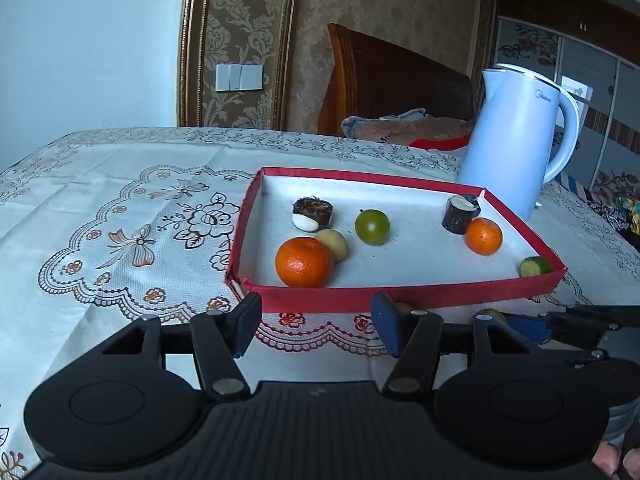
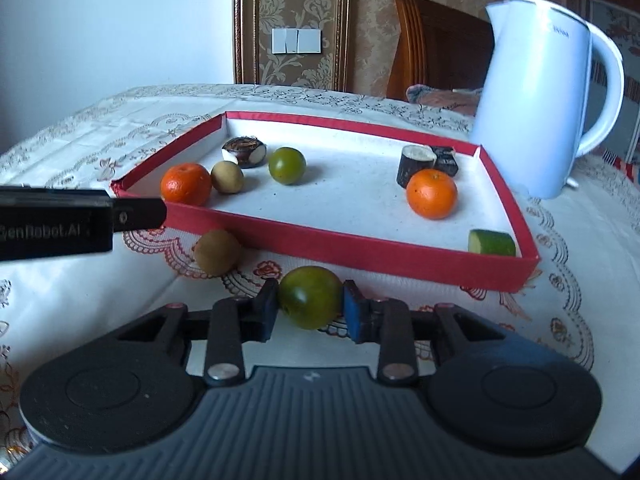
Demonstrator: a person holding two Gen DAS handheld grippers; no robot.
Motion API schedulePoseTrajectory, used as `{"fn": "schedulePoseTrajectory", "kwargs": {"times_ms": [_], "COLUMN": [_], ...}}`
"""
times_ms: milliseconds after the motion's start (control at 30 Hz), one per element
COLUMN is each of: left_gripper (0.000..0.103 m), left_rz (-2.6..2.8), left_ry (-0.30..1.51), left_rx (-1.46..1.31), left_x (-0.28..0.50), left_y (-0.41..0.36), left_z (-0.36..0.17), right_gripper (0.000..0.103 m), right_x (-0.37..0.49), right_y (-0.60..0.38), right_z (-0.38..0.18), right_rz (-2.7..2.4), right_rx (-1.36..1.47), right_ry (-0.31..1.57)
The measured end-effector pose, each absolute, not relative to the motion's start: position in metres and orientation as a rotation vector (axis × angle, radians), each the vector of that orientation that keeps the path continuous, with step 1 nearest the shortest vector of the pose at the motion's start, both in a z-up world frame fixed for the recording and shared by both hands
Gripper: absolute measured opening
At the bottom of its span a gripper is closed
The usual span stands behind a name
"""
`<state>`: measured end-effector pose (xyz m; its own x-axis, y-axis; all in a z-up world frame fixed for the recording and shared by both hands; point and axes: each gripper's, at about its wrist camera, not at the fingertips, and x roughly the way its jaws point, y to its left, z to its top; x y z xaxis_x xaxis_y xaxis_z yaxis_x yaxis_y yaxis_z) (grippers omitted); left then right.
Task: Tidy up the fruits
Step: 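Grasp a green lime with the right tool while the left tool grasps a brown fruit, then lift the lime and brown fruit from the table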
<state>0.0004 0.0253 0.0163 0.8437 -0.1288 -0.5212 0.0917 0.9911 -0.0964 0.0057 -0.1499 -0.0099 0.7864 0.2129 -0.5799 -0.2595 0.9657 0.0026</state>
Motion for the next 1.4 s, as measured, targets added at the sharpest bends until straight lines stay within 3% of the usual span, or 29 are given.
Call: {"fn": "schedulePoseTrajectory", "kwargs": {"times_ms": [167,300,1400], "left_gripper": [0.06,0.07,0.071], "left_rz": [-0.154,-0.168,-0.163], "left_ry": [0.568,0.581,0.662], "left_rx": [-0.037,-0.039,0.05], "left_x": [0.0,0.002,0.026], "left_y": [0.014,0.008,-0.023], "left_z": [0.014,0.012,-0.005], "right_gripper": [0.031,0.031,0.031], "right_x": [0.002,0.0,0.006], "right_y": [-0.161,-0.179,-0.184], "right_z": [-0.008,-0.006,-0.012], "right_rz": [0.195,0.125,0.089], "right_rx": [-0.047,0.007,0.016], "right_ry": [0.594,0.573,0.607]}}
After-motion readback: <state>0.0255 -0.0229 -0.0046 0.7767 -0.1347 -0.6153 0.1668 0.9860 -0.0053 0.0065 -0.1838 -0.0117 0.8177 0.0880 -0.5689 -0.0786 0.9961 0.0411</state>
